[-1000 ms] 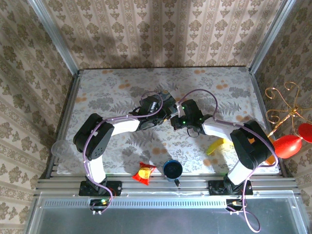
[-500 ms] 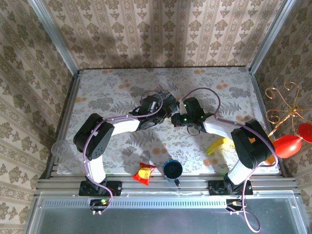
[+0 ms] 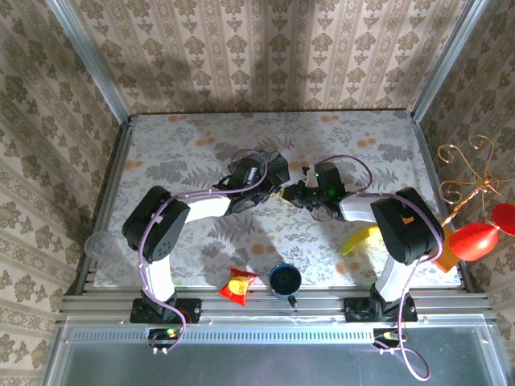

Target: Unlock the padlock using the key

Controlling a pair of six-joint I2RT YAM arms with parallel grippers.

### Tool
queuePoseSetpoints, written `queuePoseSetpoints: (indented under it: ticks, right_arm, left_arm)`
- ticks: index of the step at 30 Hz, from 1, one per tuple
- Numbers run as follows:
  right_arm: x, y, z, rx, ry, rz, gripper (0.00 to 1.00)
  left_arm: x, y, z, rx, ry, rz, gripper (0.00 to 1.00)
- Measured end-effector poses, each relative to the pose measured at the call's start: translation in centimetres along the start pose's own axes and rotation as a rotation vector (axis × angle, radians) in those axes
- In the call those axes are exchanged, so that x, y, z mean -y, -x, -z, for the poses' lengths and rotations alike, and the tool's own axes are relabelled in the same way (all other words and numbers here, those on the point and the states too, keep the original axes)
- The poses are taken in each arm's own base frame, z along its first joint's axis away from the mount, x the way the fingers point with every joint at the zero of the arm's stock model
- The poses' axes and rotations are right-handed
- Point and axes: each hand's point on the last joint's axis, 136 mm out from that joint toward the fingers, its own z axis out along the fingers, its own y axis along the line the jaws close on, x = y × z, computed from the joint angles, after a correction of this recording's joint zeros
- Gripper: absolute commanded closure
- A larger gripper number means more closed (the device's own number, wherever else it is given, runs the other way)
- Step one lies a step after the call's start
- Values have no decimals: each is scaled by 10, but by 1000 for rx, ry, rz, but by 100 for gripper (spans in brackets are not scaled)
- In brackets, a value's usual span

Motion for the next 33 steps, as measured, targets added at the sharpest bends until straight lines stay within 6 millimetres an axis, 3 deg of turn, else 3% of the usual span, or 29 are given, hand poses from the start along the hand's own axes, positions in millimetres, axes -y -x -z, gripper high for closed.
queuePoseSetpoints:
  ticks: [11, 33]
  right_arm:
    - [-1, 3, -5, -40, 136, -202, 100]
    - [4, -1, -15, -140, 245, -378, 100]
  left_arm:
    - [-2, 6, 0, 29, -7, 1, 100]
    - [-15, 8, 1, 44, 15, 18, 100]
